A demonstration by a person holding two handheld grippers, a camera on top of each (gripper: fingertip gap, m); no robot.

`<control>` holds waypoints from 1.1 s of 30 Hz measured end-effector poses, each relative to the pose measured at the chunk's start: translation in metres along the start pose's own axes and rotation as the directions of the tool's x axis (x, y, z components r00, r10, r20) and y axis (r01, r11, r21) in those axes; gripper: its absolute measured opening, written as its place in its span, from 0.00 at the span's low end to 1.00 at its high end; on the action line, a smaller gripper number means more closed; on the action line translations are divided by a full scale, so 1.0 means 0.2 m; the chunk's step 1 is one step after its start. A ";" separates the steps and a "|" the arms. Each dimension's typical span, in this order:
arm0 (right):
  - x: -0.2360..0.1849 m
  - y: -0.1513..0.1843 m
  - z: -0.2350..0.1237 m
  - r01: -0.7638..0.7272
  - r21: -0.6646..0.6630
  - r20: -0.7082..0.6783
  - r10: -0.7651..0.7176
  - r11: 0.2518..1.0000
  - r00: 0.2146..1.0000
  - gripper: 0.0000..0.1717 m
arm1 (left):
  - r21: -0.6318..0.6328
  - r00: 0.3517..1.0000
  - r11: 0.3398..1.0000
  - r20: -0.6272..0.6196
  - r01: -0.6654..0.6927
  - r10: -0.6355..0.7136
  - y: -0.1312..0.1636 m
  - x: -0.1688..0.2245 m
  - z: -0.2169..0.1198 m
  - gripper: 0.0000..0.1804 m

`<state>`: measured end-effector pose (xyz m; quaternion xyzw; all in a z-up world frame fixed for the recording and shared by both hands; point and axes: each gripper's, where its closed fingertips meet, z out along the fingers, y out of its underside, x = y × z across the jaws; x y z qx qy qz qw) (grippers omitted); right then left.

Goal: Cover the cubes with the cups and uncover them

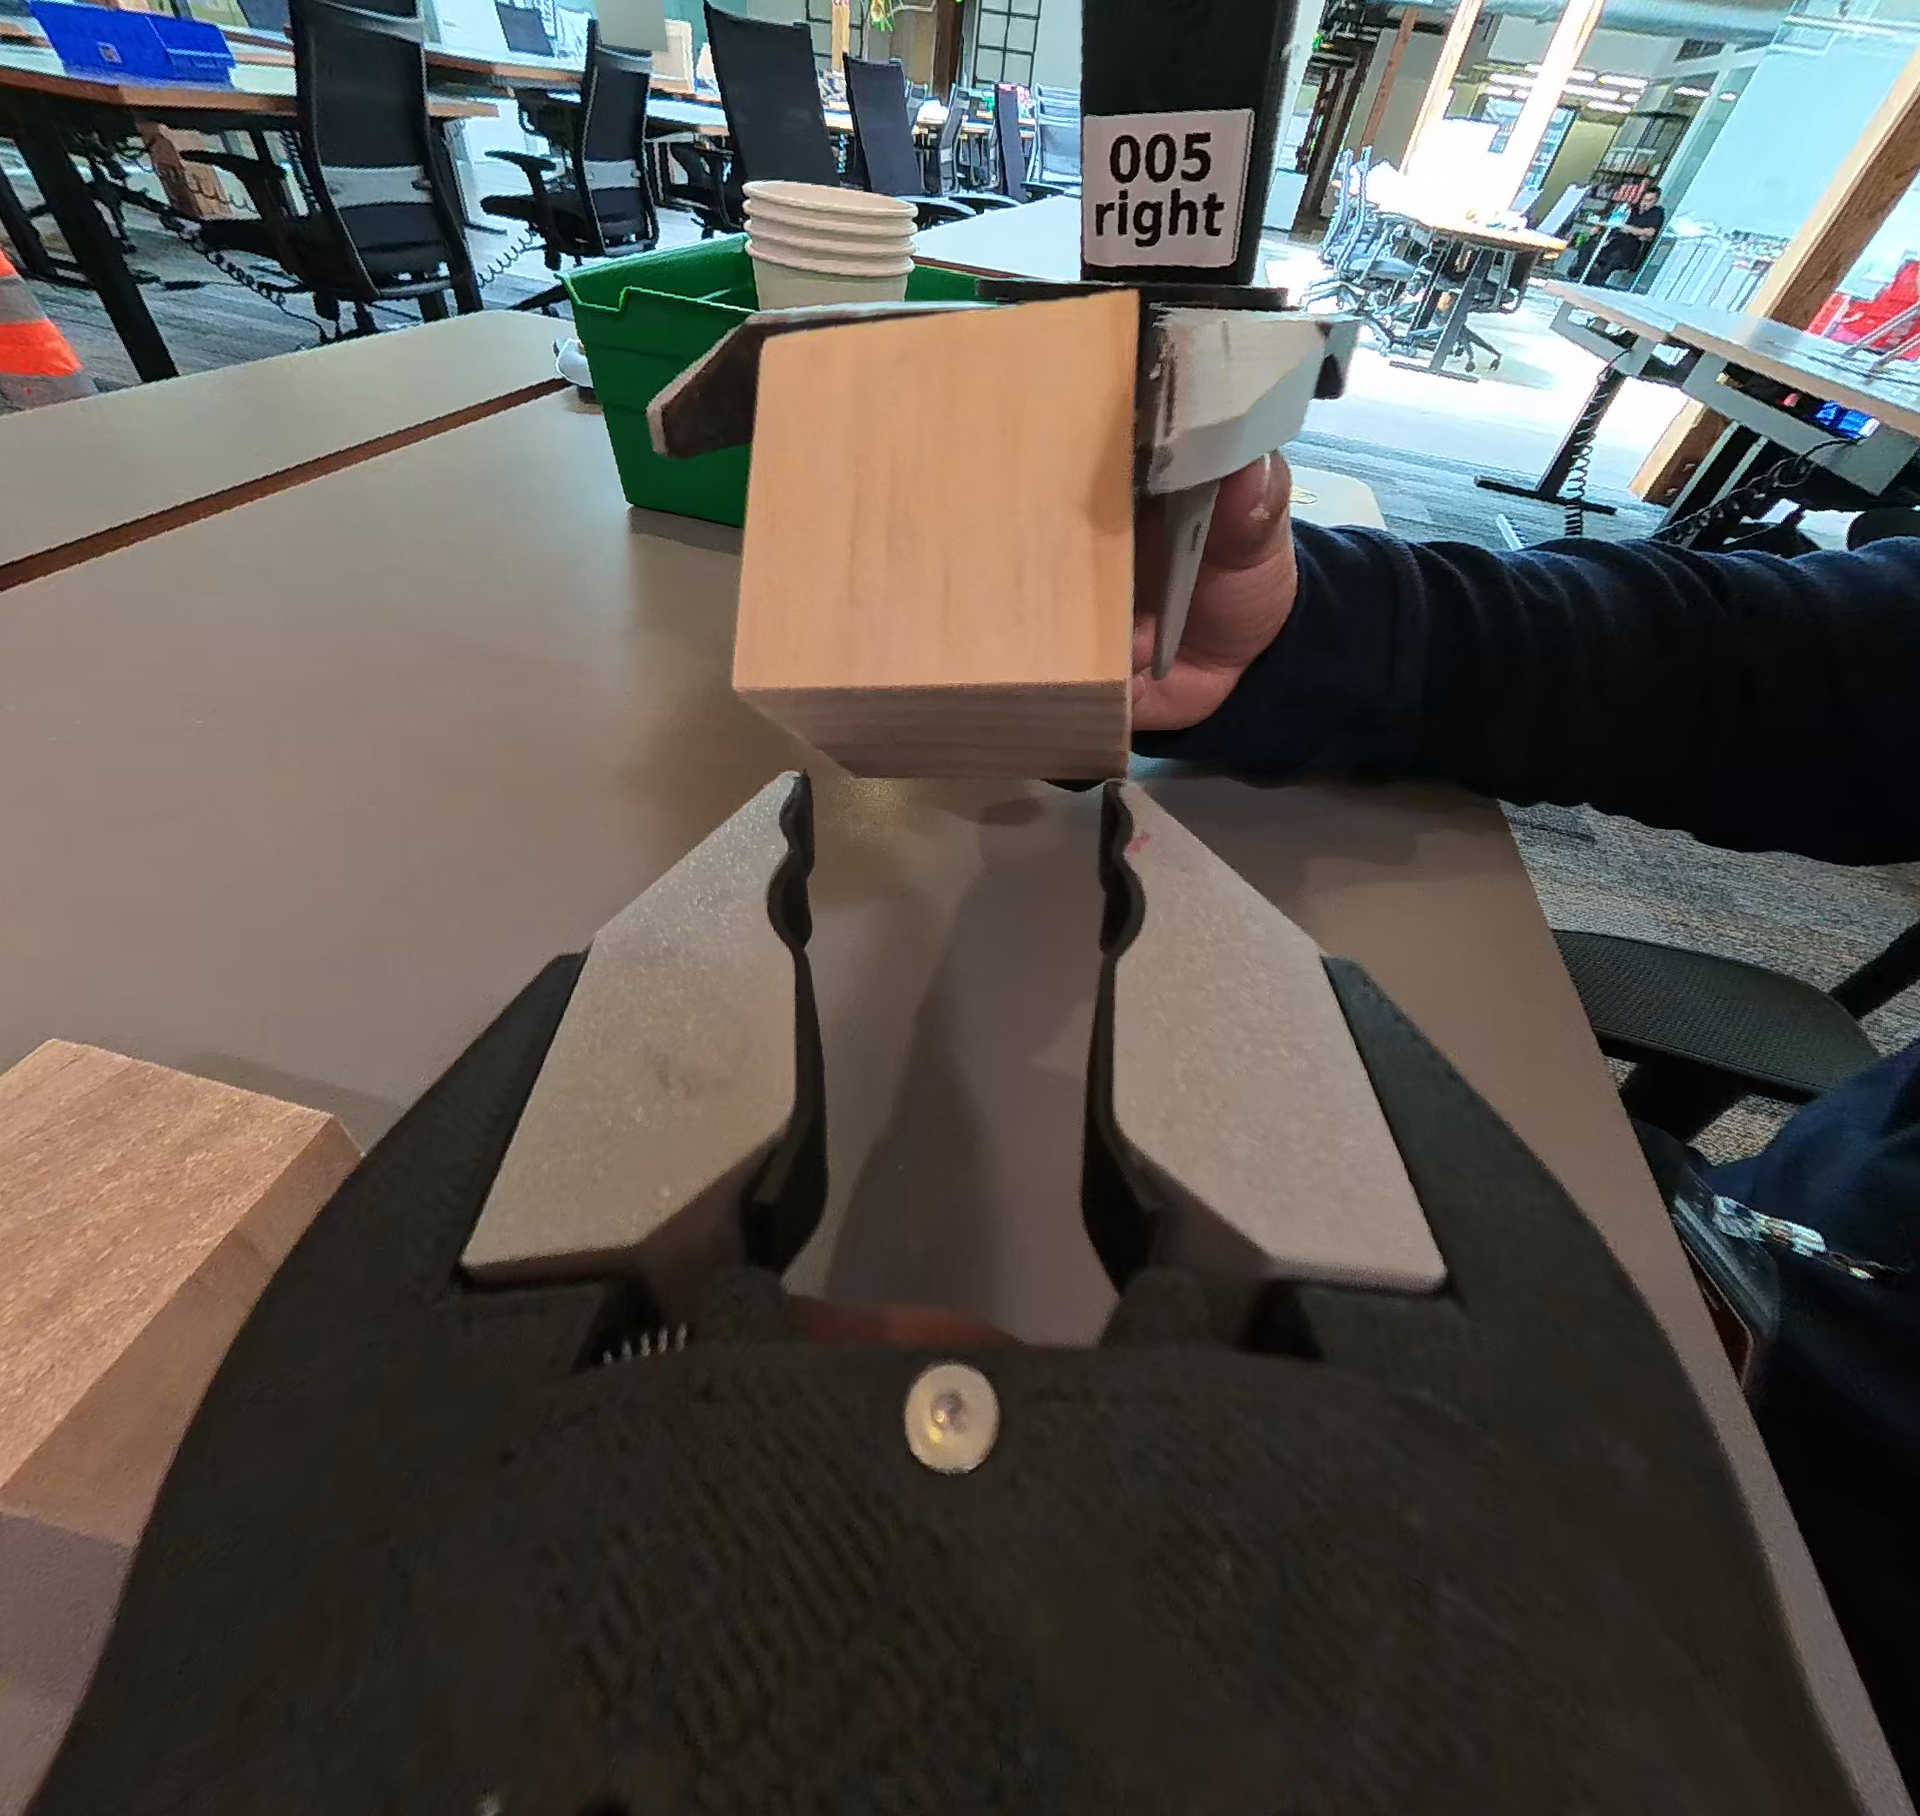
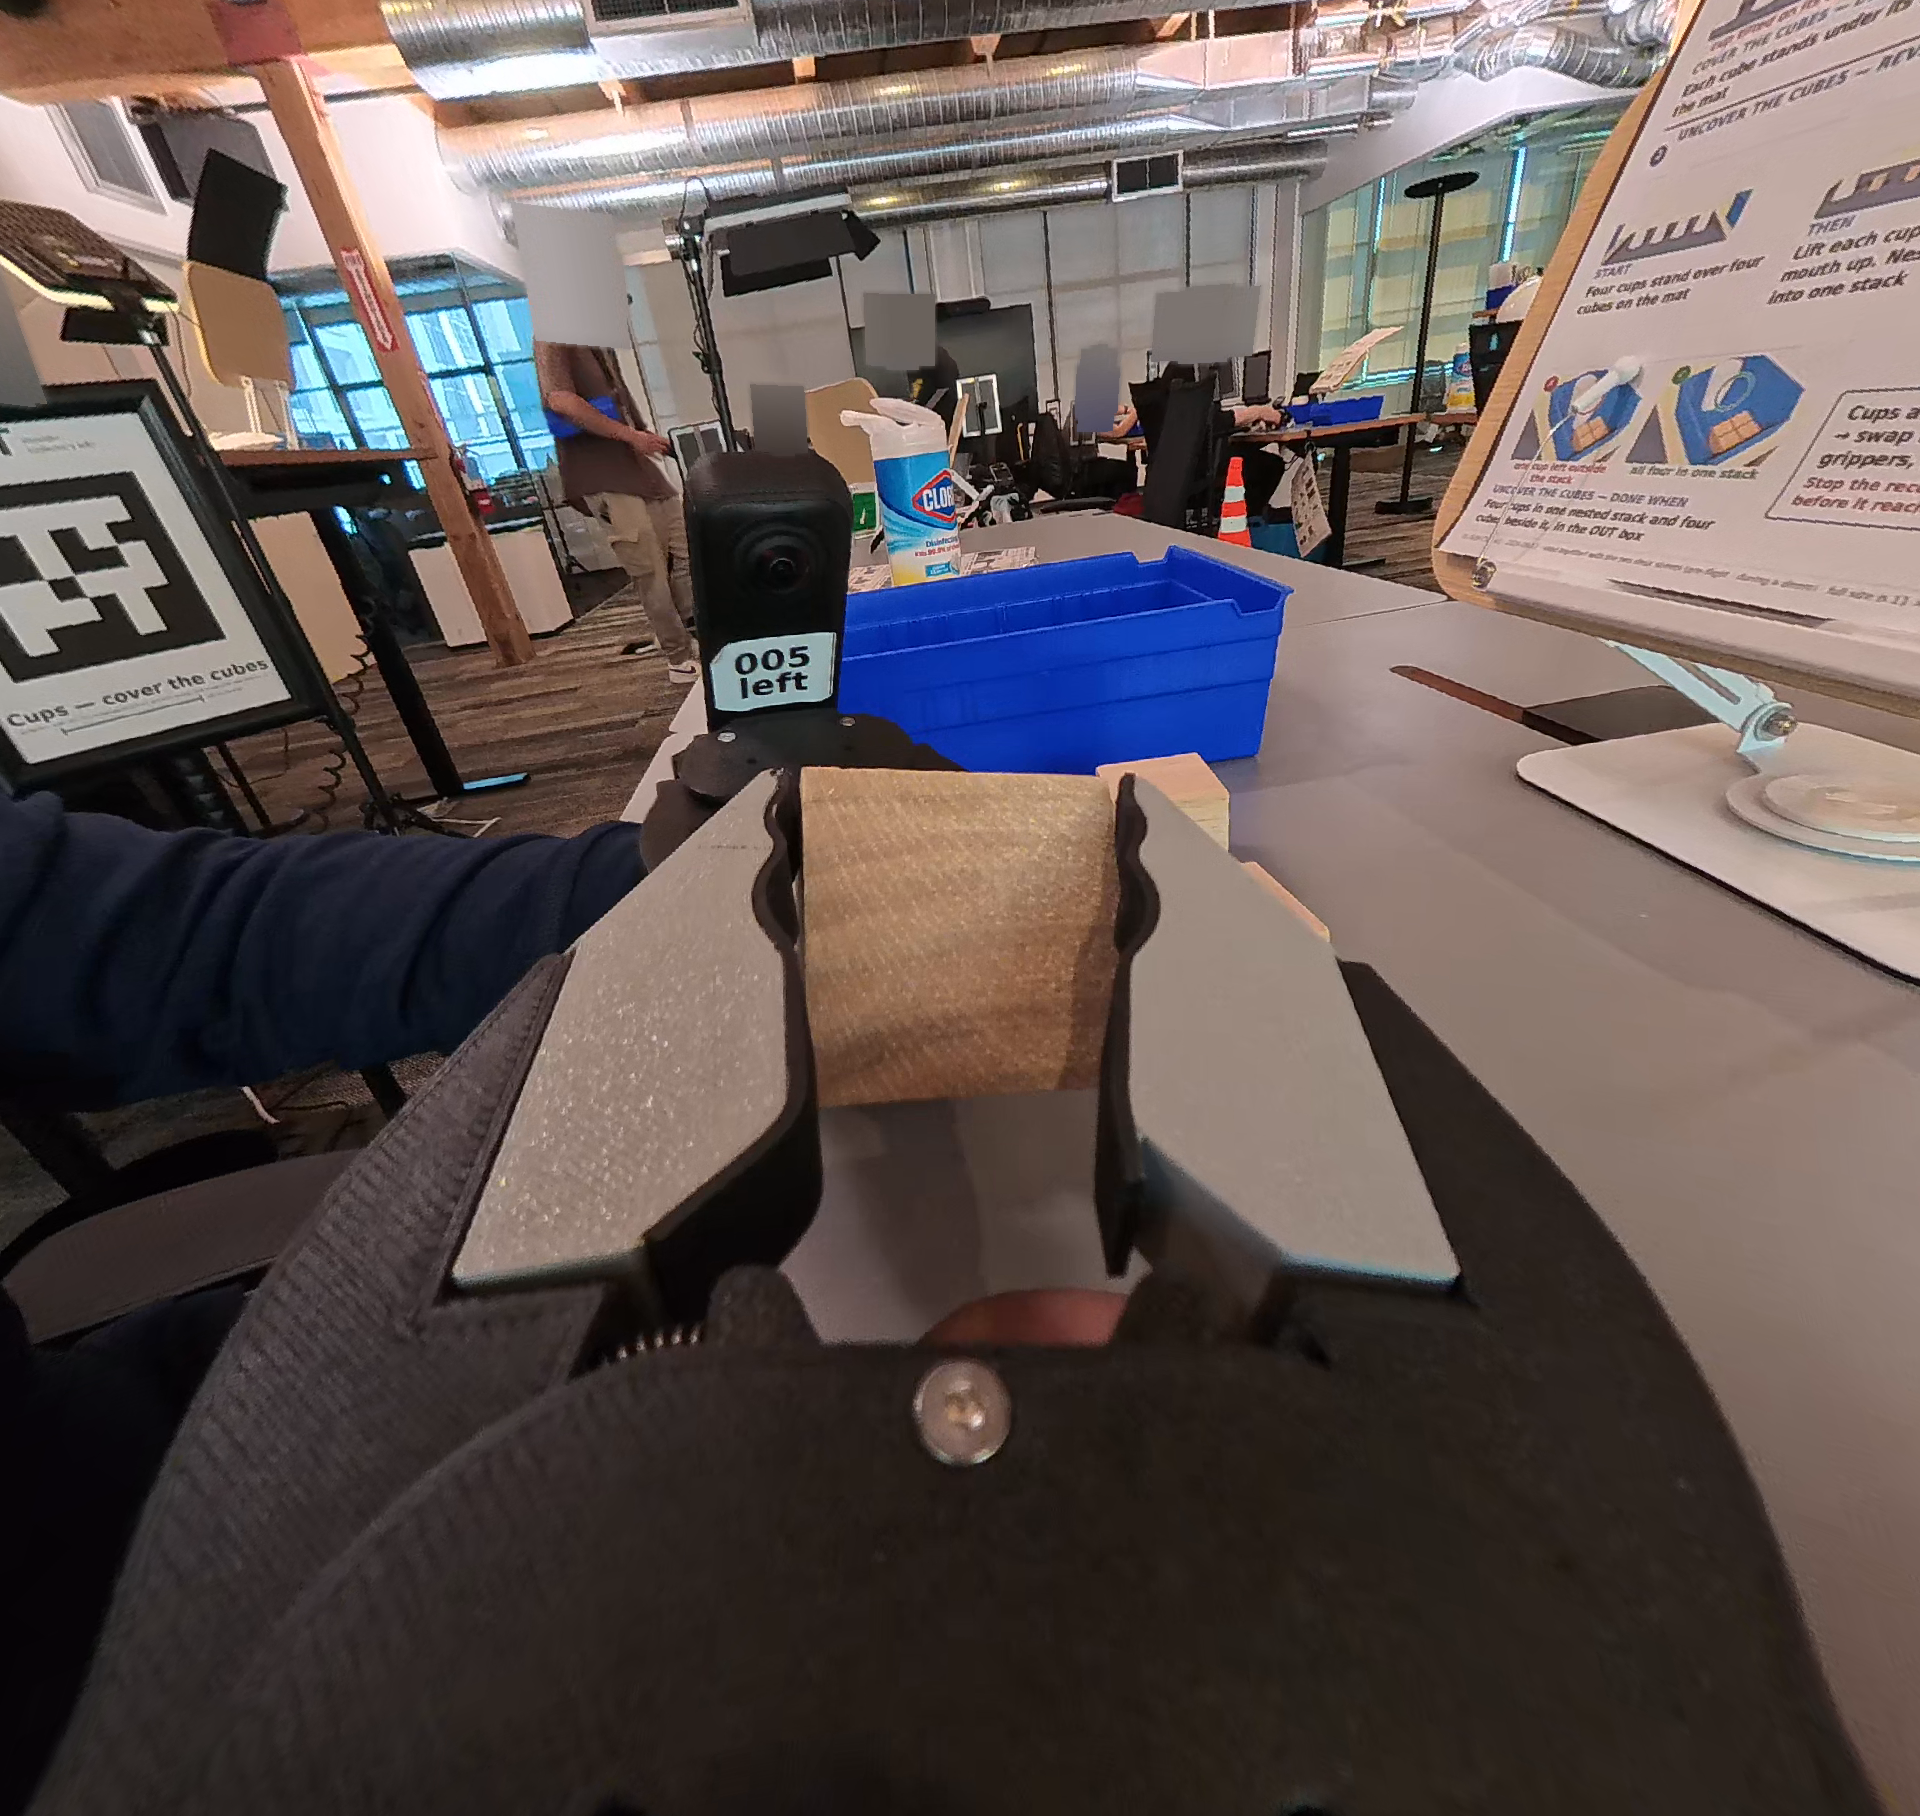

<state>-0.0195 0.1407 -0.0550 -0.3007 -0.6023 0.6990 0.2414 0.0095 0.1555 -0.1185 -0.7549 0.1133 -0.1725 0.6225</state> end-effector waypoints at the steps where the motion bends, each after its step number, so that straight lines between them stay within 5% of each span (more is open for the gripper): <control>1: 0.00 0.00 0.00 0.000 0.003 0.001 0.000 1.000 1.000 0.34 | -0.002 1.000 1.000 0.002 0.001 -0.001 0.00 0.00 0.00 0.30; 14: -0.03 0.01 -0.02 0.029 -0.012 -0.019 -0.029 1.000 0.999 0.34 | -0.020 0.999 1.000 0.048 0.003 -0.002 0.02 -0.05 -0.01 0.29; 20: -0.25 -0.03 -0.11 0.110 -0.035 -0.033 -0.112 0.993 0.993 0.34 | -0.041 0.996 0.999 0.086 -0.026 0.030 0.03 -0.07 -0.02 0.28; 28: -0.06 -0.33 -0.75 0.144 -0.082 -0.418 -0.166 0.986 0.893 0.34 | -0.068 0.992 0.996 0.112 -0.057 0.065 0.04 -0.08 -0.02 0.27; 33: 0.30 -0.37 -1.33 -0.001 -0.164 -0.751 -0.124 0.986 0.649 0.34 | -0.091 0.989 0.992 0.117 -0.084 0.094 0.06 -0.07 -0.01 0.27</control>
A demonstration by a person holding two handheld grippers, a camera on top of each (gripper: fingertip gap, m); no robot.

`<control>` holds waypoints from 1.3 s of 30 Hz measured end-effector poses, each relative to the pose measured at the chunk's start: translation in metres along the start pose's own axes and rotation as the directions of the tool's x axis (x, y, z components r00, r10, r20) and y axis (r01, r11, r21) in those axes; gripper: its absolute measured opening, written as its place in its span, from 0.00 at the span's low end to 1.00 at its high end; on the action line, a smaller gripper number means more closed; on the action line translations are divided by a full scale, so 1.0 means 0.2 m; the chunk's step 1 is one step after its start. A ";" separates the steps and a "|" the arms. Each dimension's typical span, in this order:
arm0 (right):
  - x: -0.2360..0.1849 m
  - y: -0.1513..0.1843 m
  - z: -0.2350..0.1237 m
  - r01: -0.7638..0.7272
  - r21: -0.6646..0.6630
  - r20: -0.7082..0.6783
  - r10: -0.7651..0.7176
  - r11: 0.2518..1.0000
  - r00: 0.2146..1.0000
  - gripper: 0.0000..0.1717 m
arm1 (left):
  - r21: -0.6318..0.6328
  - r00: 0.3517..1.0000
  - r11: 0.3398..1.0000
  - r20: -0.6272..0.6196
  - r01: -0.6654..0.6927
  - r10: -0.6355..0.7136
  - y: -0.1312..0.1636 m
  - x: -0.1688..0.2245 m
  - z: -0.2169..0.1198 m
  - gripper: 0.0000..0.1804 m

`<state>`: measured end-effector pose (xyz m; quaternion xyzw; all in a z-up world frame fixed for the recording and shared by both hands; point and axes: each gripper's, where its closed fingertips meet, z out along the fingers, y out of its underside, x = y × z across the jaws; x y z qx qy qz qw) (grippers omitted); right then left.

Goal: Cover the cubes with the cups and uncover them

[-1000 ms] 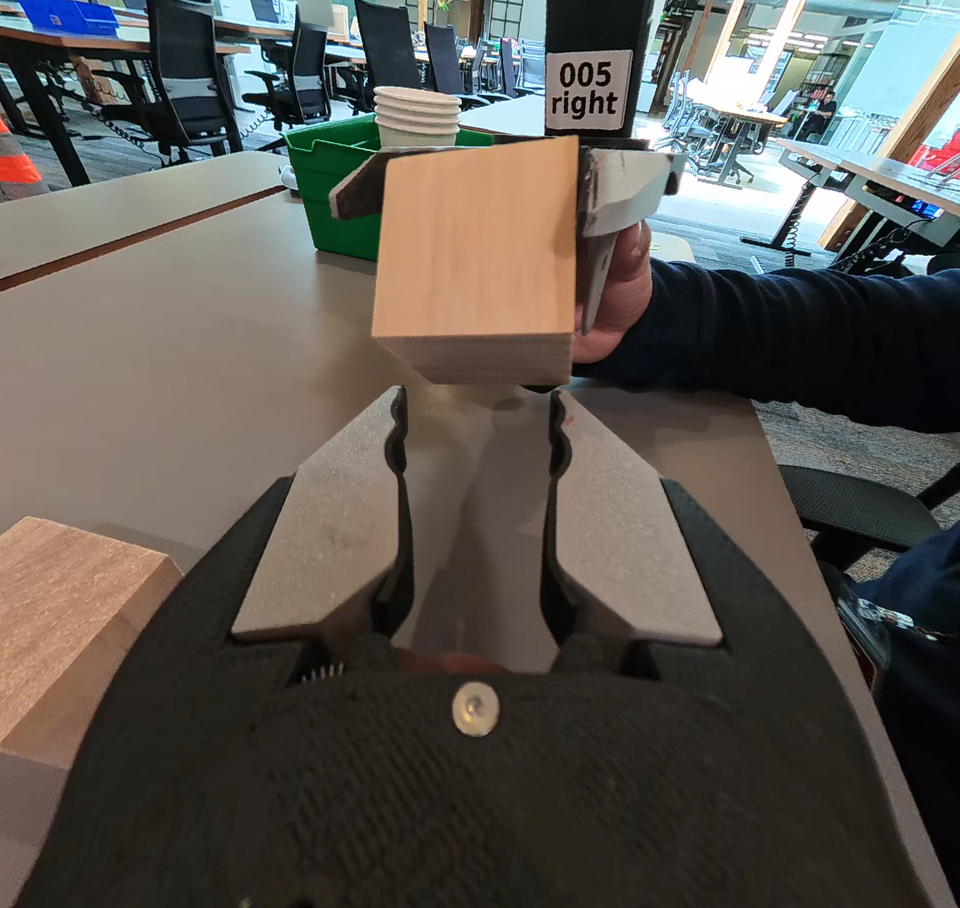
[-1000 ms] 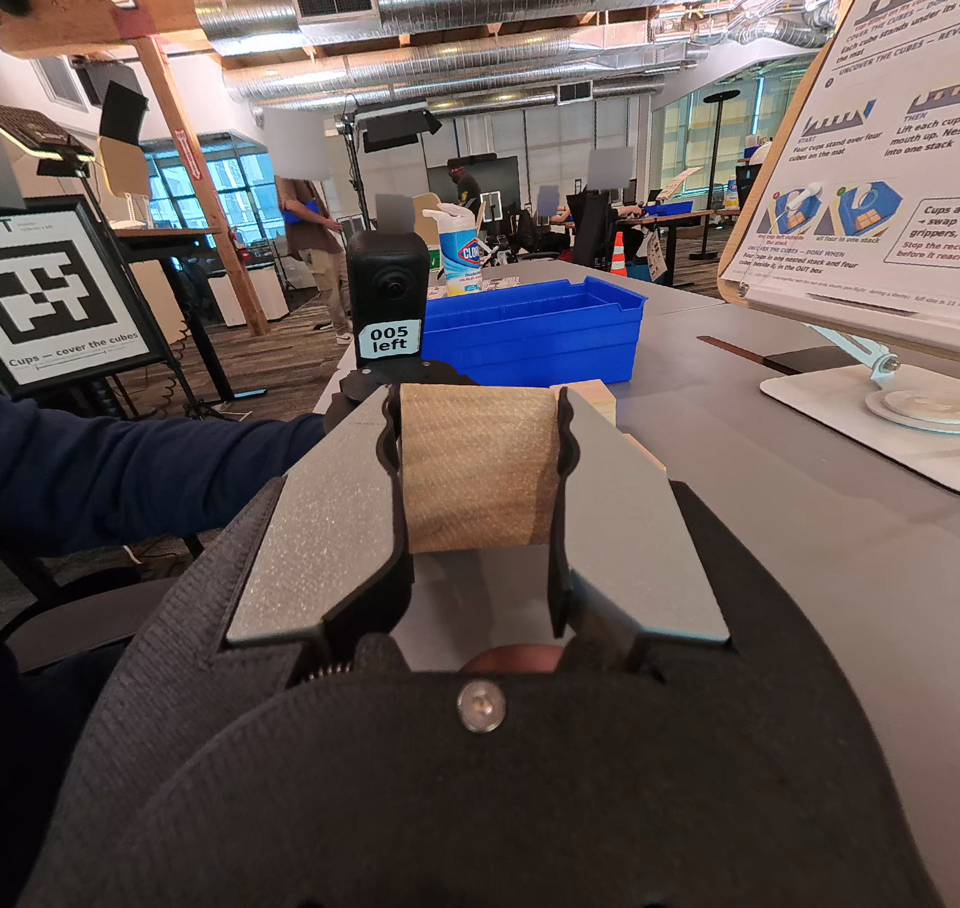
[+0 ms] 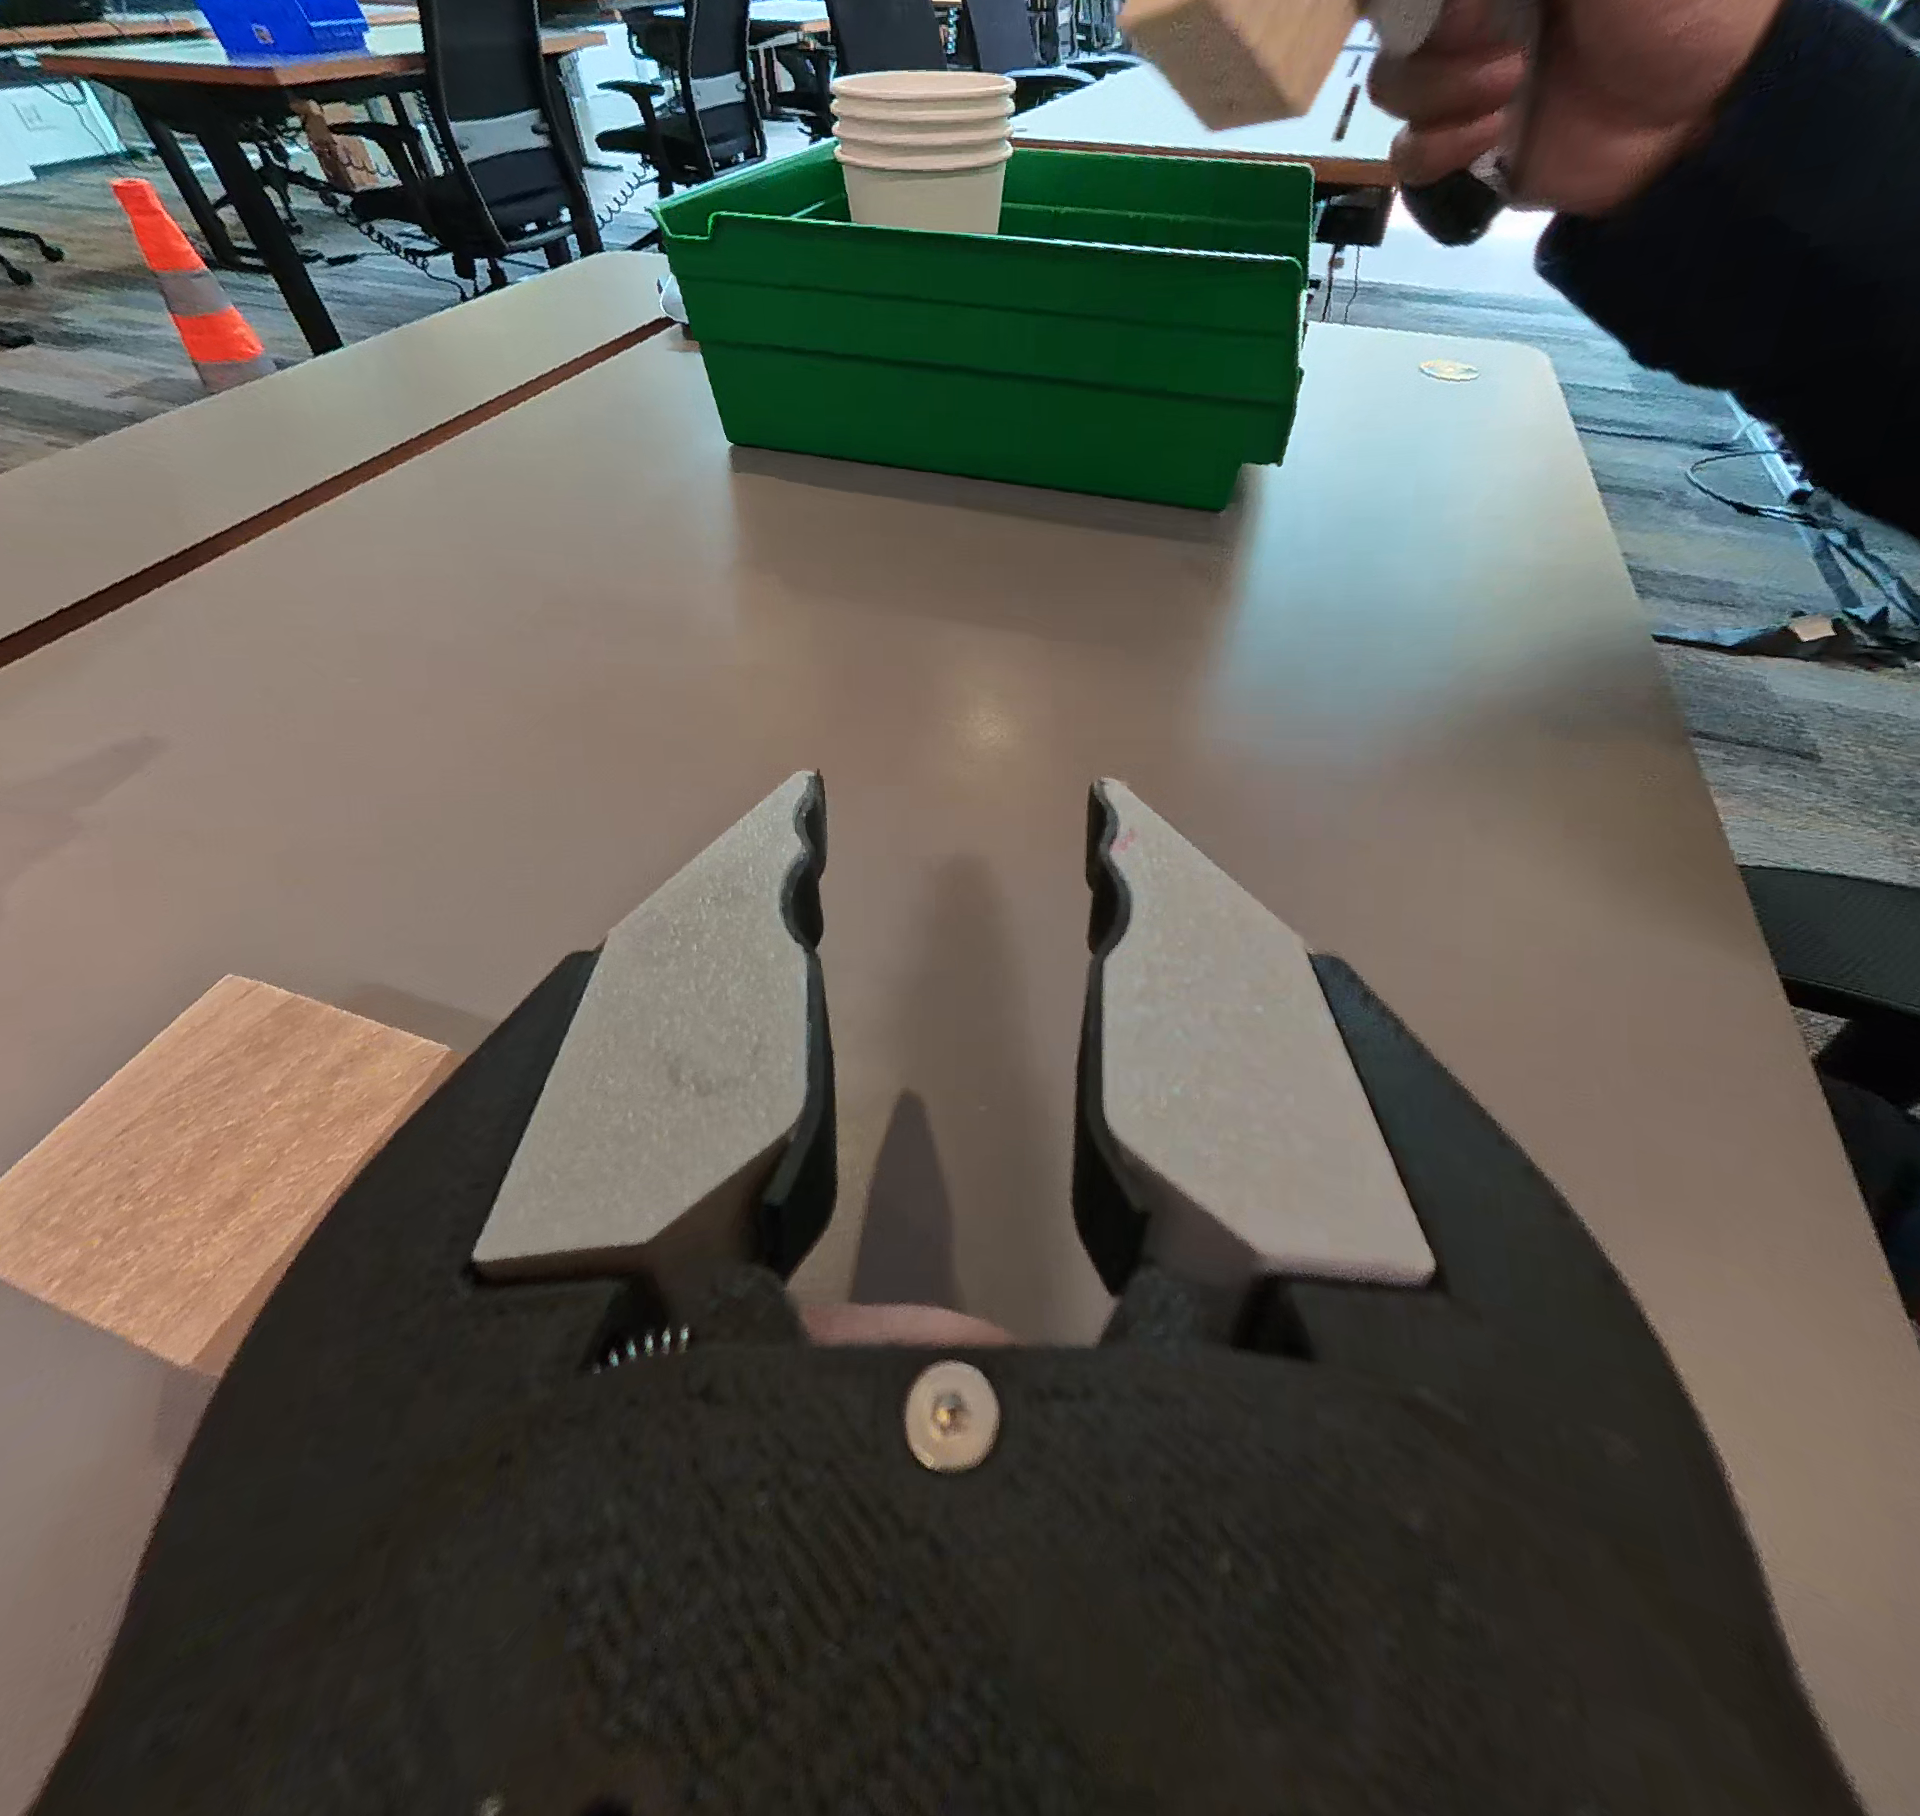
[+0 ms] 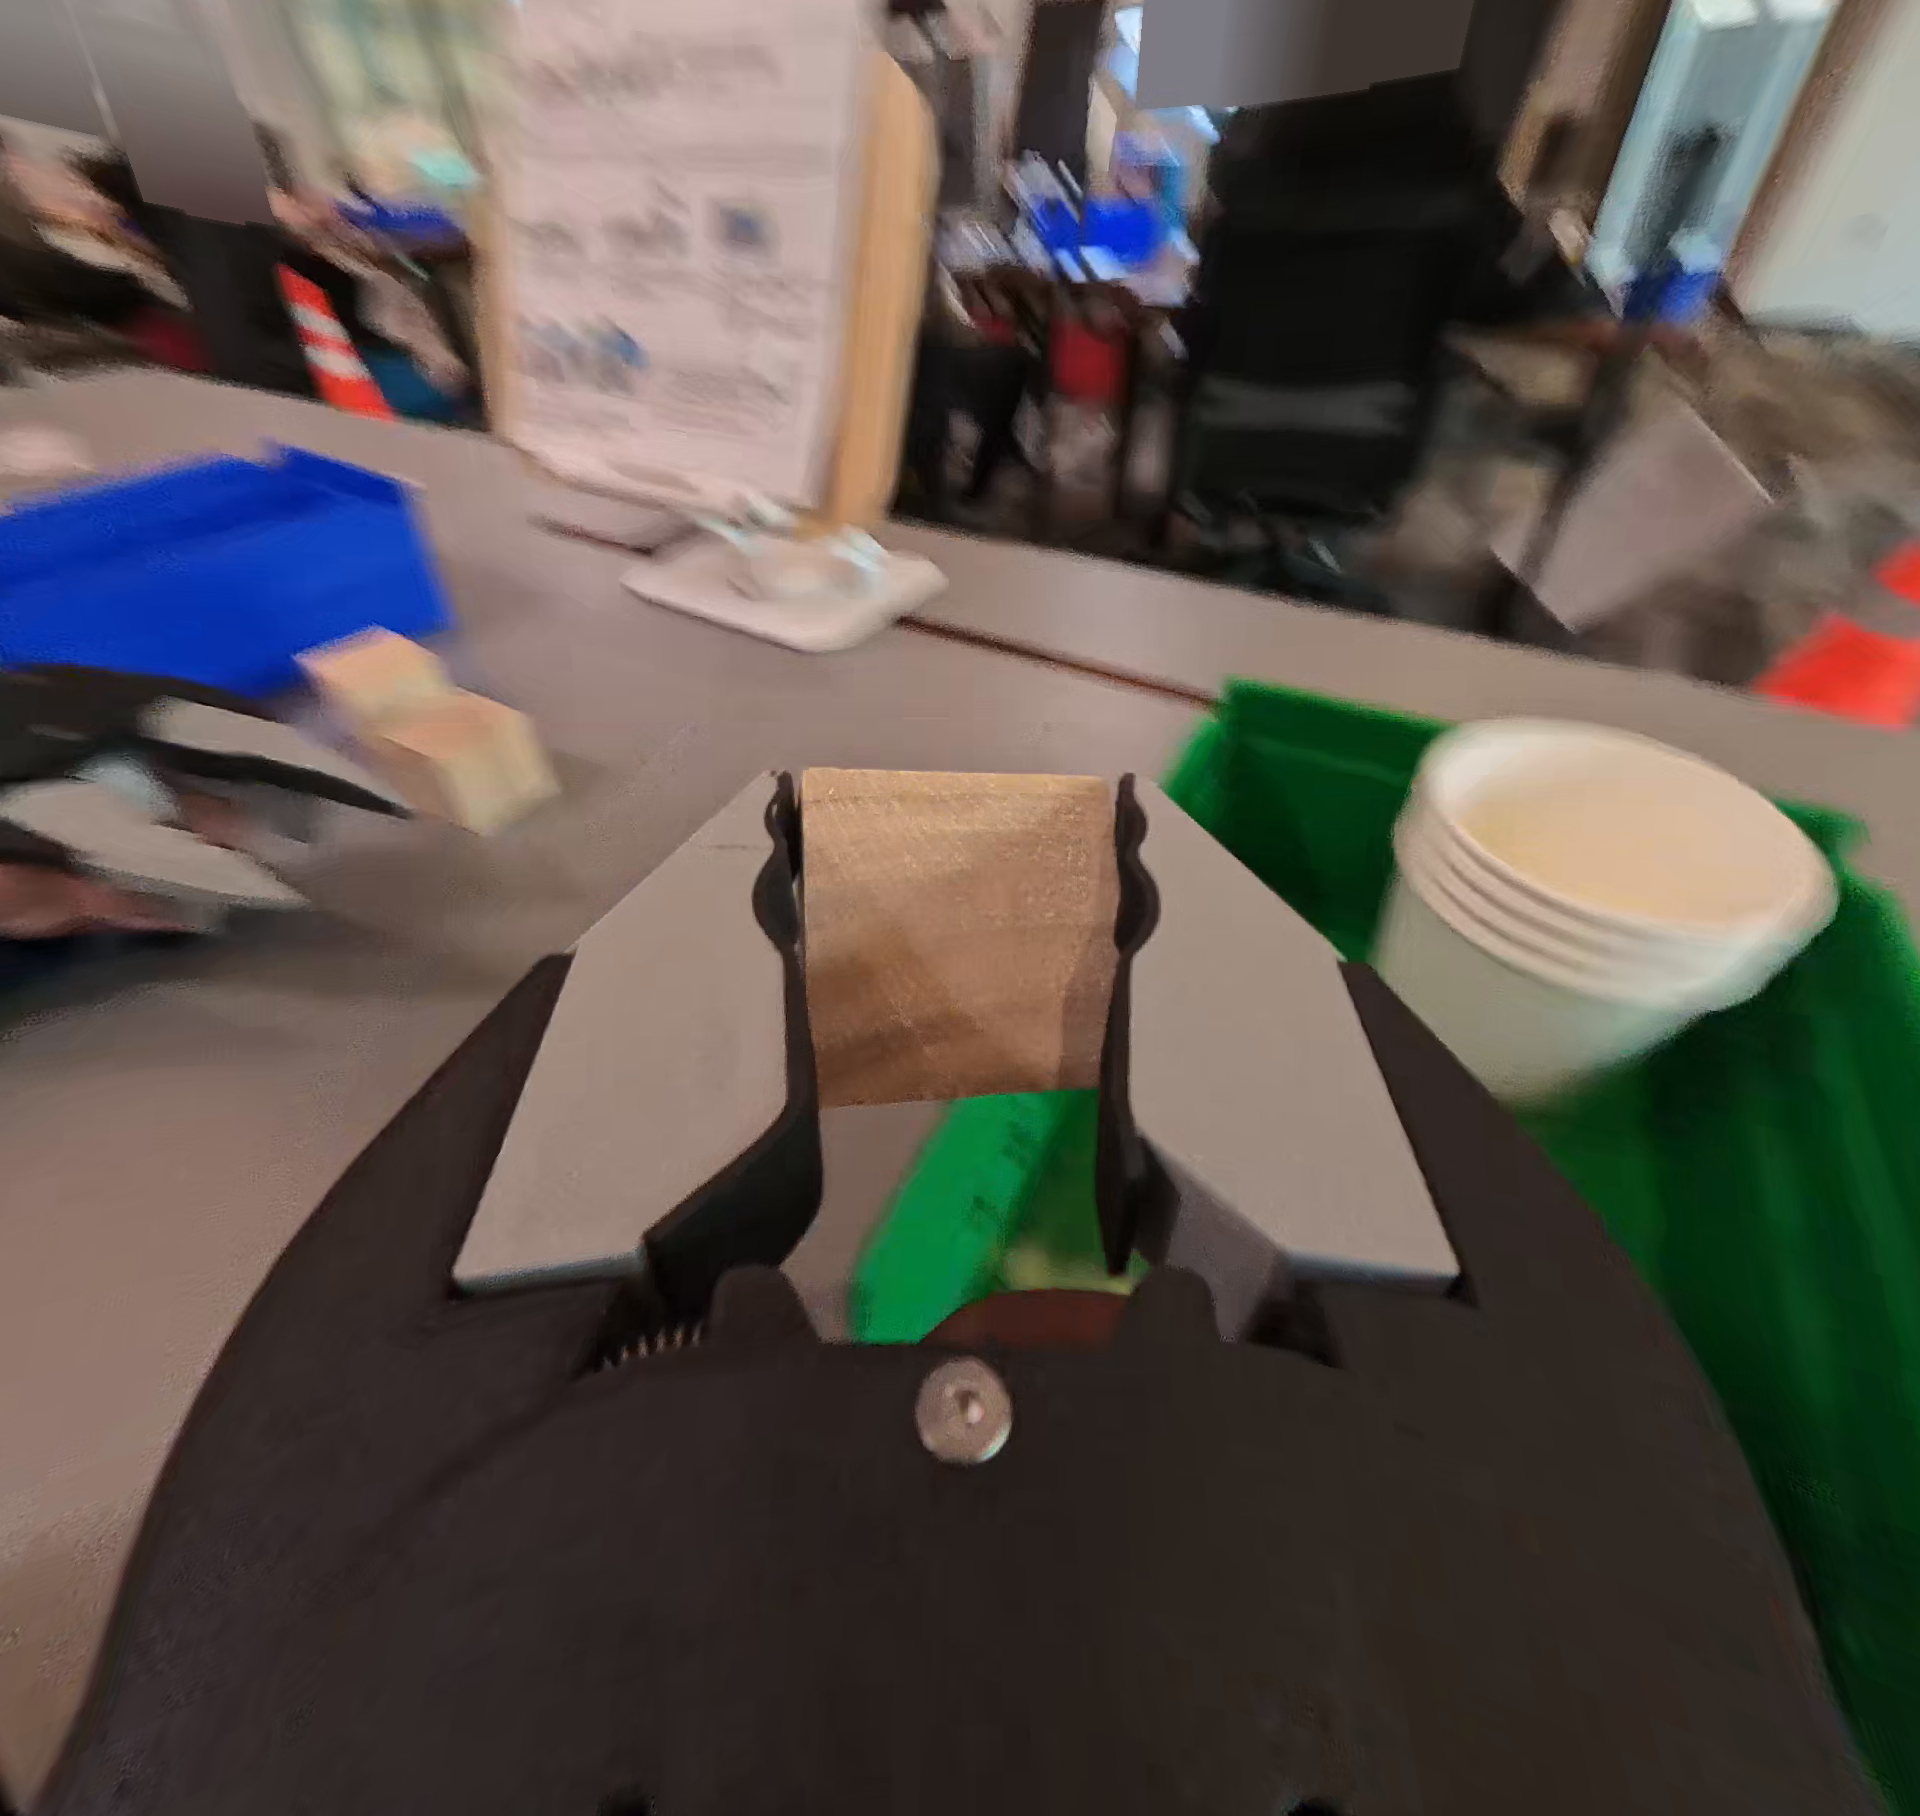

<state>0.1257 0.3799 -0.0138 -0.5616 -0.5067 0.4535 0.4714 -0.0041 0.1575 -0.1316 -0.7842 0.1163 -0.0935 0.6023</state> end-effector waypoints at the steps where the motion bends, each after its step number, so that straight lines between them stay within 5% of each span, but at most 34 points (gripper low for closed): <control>1: 0.12 0.07 0.01 -0.010 -0.079 -0.073 0.004 0.997 0.997 0.34 | 0.000 1.000 1.000 0.001 -0.001 0.001 0.00 0.00 0.00 0.27; 8: 0.57 0.60 0.14 -0.002 -0.588 -0.275 -0.197 0.809 0.941 0.34 | 0.040 0.998 0.997 0.002 0.060 -0.060 -0.02 -0.04 -0.02 0.27; 11: 0.67 0.63 0.14 0.008 -0.663 -0.316 -0.290 0.749 0.903 0.33 | 0.060 0.996 0.995 0.021 0.081 -0.082 -0.03 -0.06 -0.05 0.27; 17: 0.49 0.21 0.13 0.152 -0.413 -0.377 -0.320 0.898 0.869 0.34 | 0.048 0.996 0.995 0.017 0.090 -0.091 -0.02 -0.06 -0.05 0.26; 22: -0.21 -0.01 0.29 0.218 -0.131 -0.055 -0.226 0.967 0.972 0.32 | 0.052 0.992 0.993 0.058 0.109 -0.112 -0.02 -0.10 -0.05 0.28; 27: -0.81 0.27 0.58 0.242 -0.249 0.362 -0.142 0.938 0.921 0.43 | 0.131 0.950 0.961 0.173 0.241 -0.262 -0.02 -0.28 -0.13 0.44; 32: -0.75 0.59 0.93 0.330 -0.293 0.250 -0.262 0.897 0.932 0.38 | 0.262 0.925 0.917 0.154 0.300 -0.347 -0.10 -0.35 -0.26 0.54; 37: -0.77 0.60 0.92 0.370 -0.206 0.263 -0.313 0.906 0.913 0.32 | 0.280 0.920 0.922 0.211 0.266 -0.330 -0.13 -0.39 -0.33 0.54; 39: -0.73 0.62 0.91 0.381 -0.214 0.241 -0.329 0.899 0.913 0.33 | 0.218 0.886 0.939 0.328 0.267 -0.328 -0.06 -0.46 -0.33 0.52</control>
